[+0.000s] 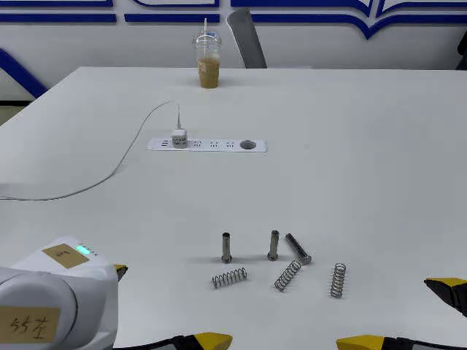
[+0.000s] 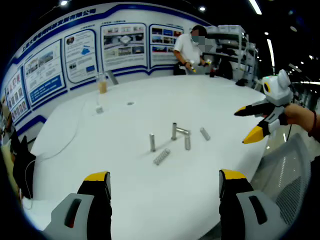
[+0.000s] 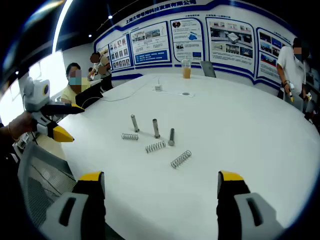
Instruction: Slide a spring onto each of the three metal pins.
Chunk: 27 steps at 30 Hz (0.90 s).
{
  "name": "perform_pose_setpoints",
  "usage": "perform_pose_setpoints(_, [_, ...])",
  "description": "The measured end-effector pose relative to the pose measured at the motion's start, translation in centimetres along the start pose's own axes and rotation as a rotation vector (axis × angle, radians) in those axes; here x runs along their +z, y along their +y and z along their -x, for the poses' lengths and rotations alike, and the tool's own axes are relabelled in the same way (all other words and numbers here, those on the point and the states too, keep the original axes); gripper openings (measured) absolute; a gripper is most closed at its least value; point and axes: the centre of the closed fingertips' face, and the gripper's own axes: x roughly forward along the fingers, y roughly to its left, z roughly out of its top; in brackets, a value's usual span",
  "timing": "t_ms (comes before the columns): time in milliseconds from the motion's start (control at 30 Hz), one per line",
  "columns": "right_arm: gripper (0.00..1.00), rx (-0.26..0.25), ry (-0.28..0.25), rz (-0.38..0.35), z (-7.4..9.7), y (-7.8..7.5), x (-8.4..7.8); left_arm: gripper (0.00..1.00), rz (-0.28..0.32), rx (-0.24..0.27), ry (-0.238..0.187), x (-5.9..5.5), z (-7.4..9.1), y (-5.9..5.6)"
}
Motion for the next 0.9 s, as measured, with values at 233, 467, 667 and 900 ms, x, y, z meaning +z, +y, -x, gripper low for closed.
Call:
perform_pose_setpoints(233, [0.94, -0.004, -0.001, 0.0, 0.1, -0.15, -0.02, 0.91, -0.01, 0.001, 0.004, 0.01, 0.09, -0.06])
perform_pose_setpoints(467, [0.93, -0.007, -0.001, 0.0, 0.11, -0.22, 0.04, 0.91, -0.008, 0.002, 0.008, -0.11, 0.19, 0.04])
perform_pose_setpoints(667, [0.92, -0.008, -0.003, -0.003, 0.1, -0.3, 0.07, 0.92, -0.01, 0.003, 0.009, -0.04, 0.26, 0.13])
perform_pose_setpoints(900, [0.9, -0.012, -0.006, 0.001, 0.09, -0.41, 0.09, 0.92, -0.01, 0.005, 0.01, -0.05, 0.17, 0.15])
